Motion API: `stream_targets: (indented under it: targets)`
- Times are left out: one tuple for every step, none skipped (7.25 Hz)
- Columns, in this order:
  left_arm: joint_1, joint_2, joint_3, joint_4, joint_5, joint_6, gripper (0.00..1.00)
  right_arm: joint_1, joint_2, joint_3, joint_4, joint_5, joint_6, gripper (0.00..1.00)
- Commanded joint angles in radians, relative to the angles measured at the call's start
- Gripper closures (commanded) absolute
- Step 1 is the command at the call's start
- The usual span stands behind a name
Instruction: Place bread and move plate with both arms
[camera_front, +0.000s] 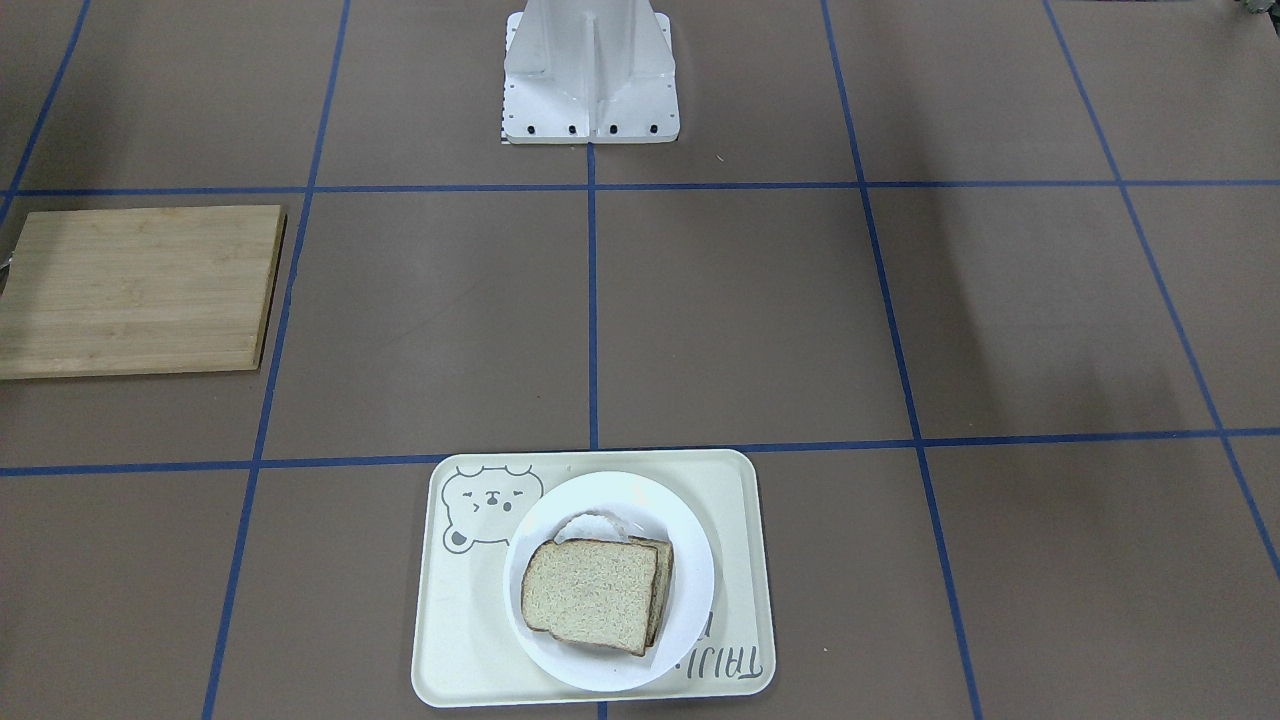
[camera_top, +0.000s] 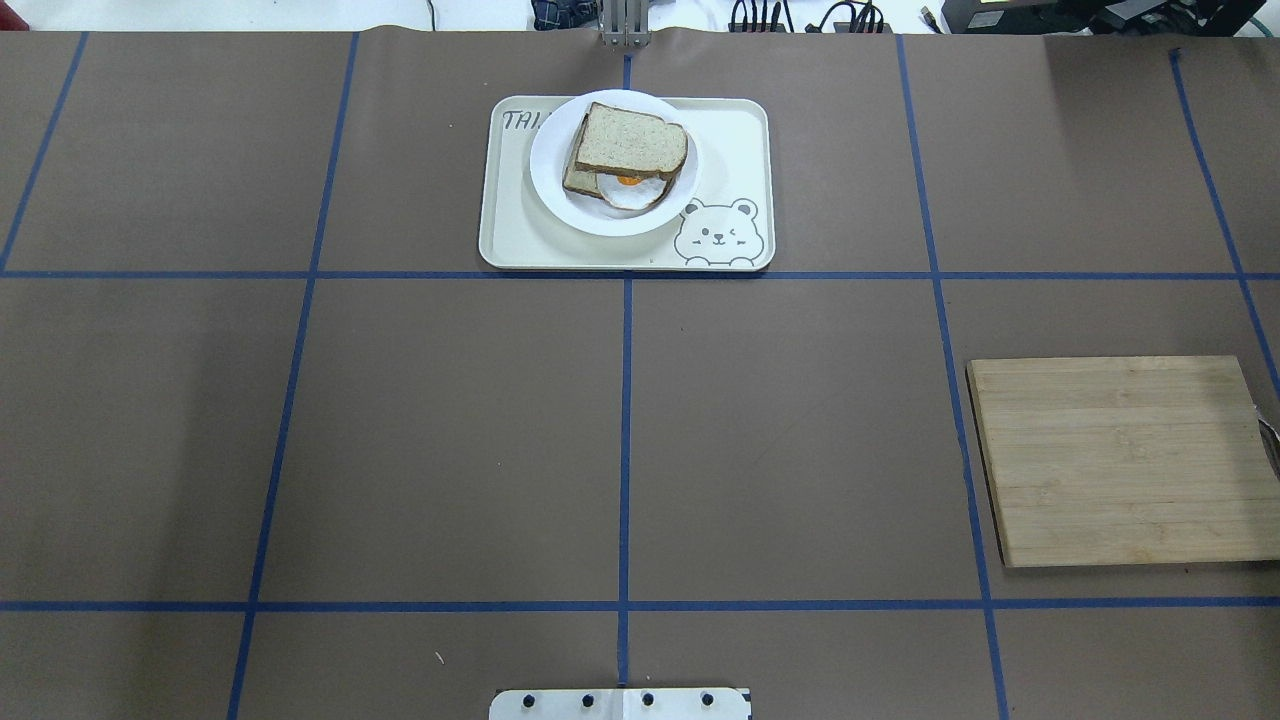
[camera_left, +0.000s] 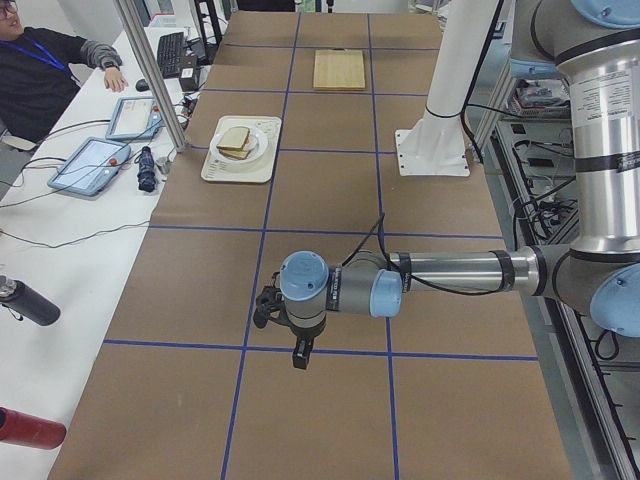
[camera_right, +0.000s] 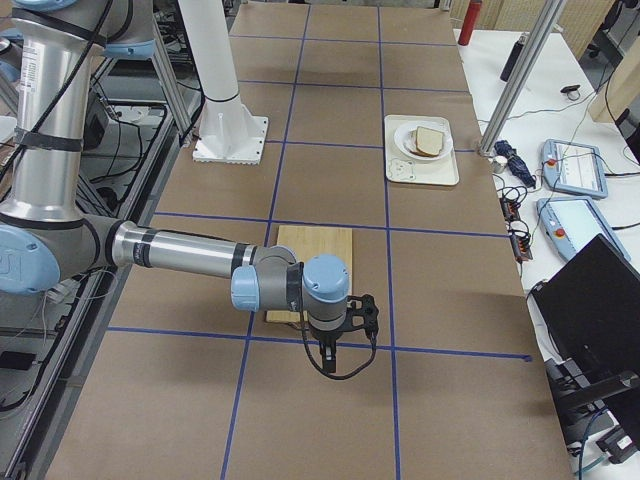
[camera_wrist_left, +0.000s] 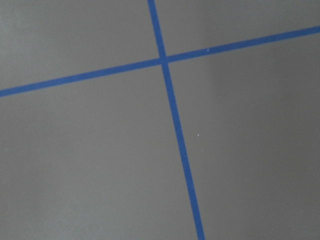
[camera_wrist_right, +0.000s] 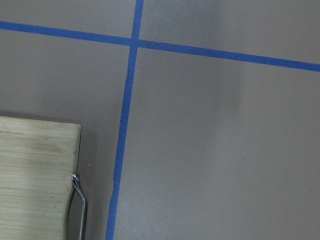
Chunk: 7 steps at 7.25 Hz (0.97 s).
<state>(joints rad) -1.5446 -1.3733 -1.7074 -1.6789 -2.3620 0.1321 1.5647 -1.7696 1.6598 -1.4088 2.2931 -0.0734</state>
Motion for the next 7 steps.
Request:
stream_targets:
  targets:
    - [0.000,0.017,0.002,-0.007,0.000,0.003,0.02,0.000,-0.002,0.000,0.001,0.000,0.000,0.00]
    - [-0.002,0.019,0.002,-0.007,0.000,0.001,0.02,0.000,-0.005,0.000,0.001,0.000,0.001,0.00]
    - [-0.002,0.020,-0.003,-0.007,0.001,0.001,0.02,0.000,-0.007,0.000,0.001,0.000,0.001,0.00]
    - [-0.002,0.020,-0.001,-0.007,0.001,0.001,0.02,0.000,-0.007,0.000,0.001,0.000,0.001,0.00]
    - [-0.003,0.022,-0.003,-0.007,0.001,0.001,0.02,0.000,-0.008,0.001,0.001,0.000,0.001,0.00]
    - [-0.002,0.029,-0.003,-0.007,0.001,0.001,0.02,0.000,-0.008,0.002,0.001,0.000,0.003,0.00]
    - [-0.002,0.034,0.002,-0.008,0.048,0.001,0.02,0.000,-0.008,0.005,0.001,0.000,0.003,0.00]
